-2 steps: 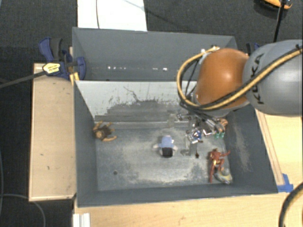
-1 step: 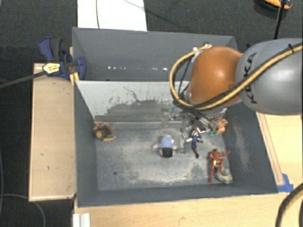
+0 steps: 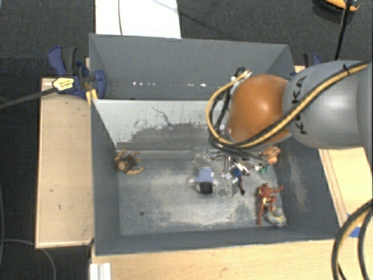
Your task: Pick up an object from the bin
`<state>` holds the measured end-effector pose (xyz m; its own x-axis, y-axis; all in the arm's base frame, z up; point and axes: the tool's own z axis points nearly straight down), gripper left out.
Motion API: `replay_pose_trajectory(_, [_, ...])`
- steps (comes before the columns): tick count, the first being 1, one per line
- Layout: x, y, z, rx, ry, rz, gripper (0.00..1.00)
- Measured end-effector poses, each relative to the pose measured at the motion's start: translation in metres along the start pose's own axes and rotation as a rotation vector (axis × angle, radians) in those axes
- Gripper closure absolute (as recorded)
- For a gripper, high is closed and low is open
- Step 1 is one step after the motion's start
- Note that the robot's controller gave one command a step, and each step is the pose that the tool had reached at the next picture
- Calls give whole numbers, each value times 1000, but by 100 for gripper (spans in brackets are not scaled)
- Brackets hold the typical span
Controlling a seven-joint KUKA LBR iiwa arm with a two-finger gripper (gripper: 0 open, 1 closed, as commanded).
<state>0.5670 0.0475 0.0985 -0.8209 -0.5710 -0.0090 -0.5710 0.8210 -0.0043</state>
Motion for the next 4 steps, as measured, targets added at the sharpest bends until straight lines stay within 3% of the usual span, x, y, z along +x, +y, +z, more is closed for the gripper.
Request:
replay_pose_trajectory(1, [-4,-5,27,1,-4,-380,100])
replay_pose_trajectory(3, [-3,-5,23,-1,-2,-379,100])
replay_pose_trajectory(4, [-1,-3,4,-7,3,-378,100])
